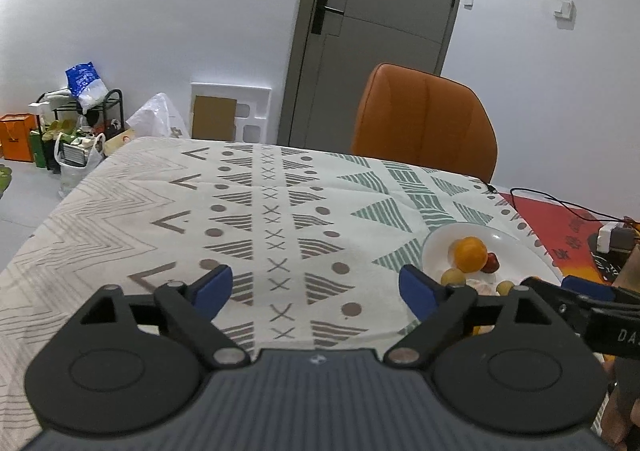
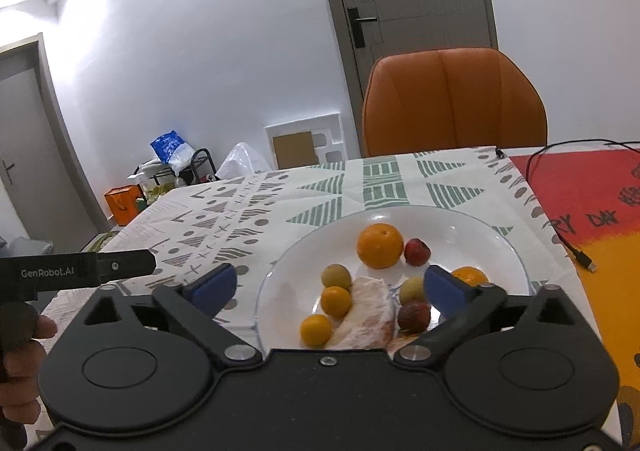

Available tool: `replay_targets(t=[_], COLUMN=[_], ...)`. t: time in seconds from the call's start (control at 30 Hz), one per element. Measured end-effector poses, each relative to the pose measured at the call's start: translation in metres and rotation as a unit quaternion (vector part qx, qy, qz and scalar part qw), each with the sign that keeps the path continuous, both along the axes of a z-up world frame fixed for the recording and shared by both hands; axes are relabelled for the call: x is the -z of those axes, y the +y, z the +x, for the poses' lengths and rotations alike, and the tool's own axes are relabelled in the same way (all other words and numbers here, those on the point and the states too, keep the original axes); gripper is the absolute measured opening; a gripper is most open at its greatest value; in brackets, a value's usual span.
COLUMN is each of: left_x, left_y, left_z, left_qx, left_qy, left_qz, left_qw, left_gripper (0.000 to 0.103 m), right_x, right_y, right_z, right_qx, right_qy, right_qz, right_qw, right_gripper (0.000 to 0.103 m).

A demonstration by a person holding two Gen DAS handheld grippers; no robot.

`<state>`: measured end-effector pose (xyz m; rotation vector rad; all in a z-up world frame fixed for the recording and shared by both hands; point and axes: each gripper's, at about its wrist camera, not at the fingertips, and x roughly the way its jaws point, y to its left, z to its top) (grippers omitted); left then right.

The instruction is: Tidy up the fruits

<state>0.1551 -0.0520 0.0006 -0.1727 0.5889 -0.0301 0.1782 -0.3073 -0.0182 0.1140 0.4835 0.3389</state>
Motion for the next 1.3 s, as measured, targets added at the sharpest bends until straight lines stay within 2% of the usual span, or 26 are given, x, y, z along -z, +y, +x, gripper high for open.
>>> replay_targets(t=[0.13, 0.33, 0.8, 1.3], left_x=[-0.004, -0.009, -0.022, -0.038], left_y=[0.007, 0.016, 0.024, 0.036], left_z=[-0.010, -0.025, -0.068, -0.109], left_qx=[-0.007, -0.011, -0.024, -0.027], left_qy=[0.000, 0.004, -0.004, -0.012], left_qz=[0.009, 0.011, 0.025, 0.043], left_qw=[0.9999, 0.9999, 0.9994, 0.9987], left_gripper=[0.095, 0.096, 0.098, 0.101], right_x=[-0.003, -0.009, -0.025, -0.032], right_y=[0.004, 0.012, 0.020, 0.032], right_z=[-0.006, -0.019, -0.057, -0.091], right_qx=[-0.006, -0.014, -0.019, -0.026], right_qy=[0.002, -0.004, -0.017, -0.012], right_qz=[0.013, 0.016, 0.008, -0.003], right_qw=[1.000, 1.000, 1.000, 1.000], right_gripper=[0.103, 0.103, 0.103, 0.103])
